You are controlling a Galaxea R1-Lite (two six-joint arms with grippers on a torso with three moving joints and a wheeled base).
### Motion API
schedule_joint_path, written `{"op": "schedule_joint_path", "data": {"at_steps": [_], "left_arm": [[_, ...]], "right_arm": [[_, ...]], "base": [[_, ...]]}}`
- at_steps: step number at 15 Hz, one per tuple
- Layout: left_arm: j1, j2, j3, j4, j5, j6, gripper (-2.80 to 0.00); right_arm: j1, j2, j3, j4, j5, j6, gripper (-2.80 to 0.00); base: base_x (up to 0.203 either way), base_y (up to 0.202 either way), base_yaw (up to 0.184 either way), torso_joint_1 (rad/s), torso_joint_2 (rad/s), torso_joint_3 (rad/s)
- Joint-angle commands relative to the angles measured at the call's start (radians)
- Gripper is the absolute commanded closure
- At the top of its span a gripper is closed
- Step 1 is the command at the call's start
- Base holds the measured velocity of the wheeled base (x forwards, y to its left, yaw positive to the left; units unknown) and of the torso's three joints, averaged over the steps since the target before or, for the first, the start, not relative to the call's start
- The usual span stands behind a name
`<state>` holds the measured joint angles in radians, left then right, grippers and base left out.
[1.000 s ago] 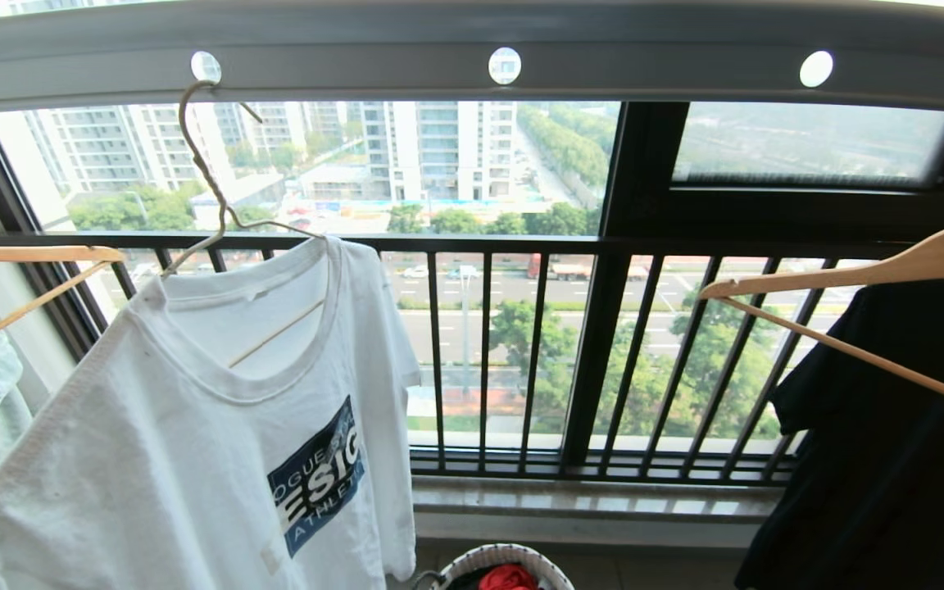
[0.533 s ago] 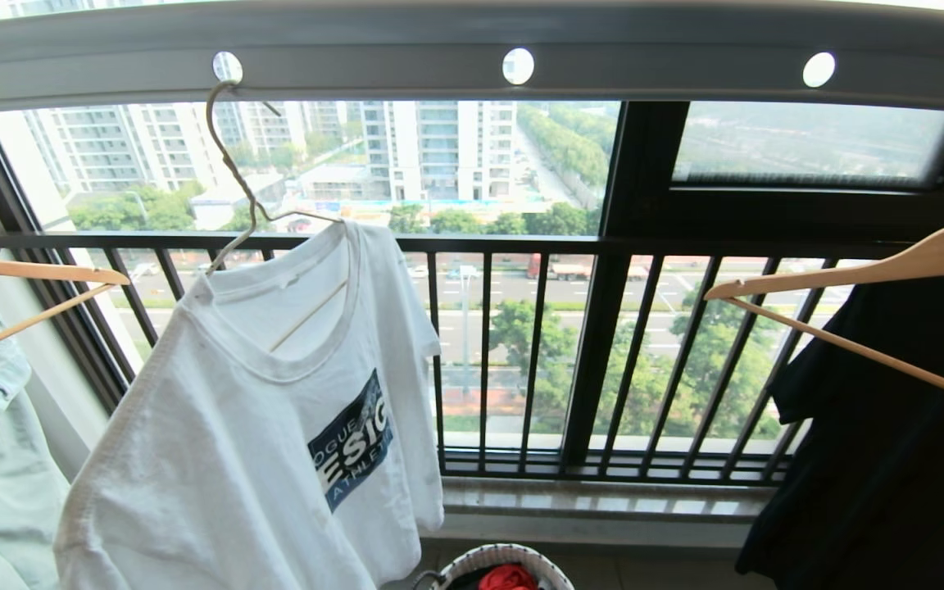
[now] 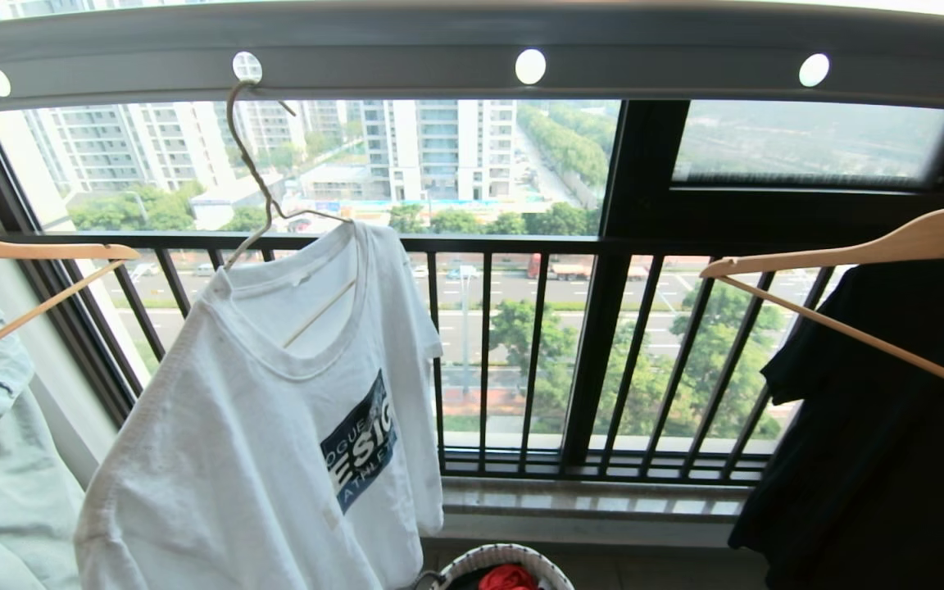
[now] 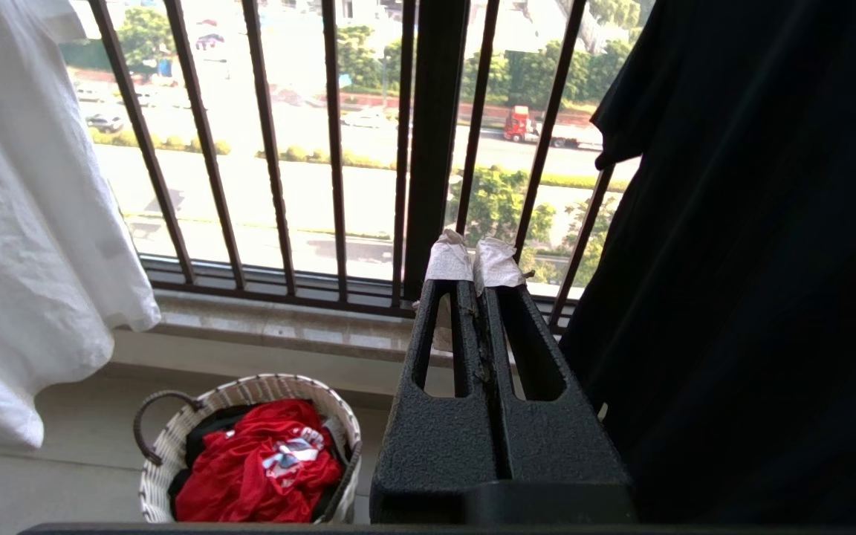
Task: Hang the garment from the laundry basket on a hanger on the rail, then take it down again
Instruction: Take the clothes off the clothes rack
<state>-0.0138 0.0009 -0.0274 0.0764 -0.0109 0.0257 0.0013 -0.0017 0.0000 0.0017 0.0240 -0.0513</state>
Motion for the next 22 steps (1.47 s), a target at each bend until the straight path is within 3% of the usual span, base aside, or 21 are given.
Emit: {"op": "schedule_joint_path", "data": {"at_steps": [1,18,22], "left_arm": [[0.0,-0.001,0.0,0.0,0.0,0.0,0.0],[0.0,-0.001,0.0,-0.001,0.012,-0.016,0.0],[0.0,-0.001,-0.016,-0.072,0.025,-0.043,0.0]], "right_arm": [[0.0,0.002,0.0,0.0,0.001,-0.001,0.0],[0.0,0.002,0.0,0.0,0.001,-0.001,0.0],[0.0,0.002,0.0,0.0,0.001,0.0,0.0]], "base": [[0.0,0.0,0.0,0.0,0.0,0.0],[0.0,0.0,0.0,0.0,0.0,0.0],[0.0,0.0,0.0,0.0,0.0,0.0]]}}
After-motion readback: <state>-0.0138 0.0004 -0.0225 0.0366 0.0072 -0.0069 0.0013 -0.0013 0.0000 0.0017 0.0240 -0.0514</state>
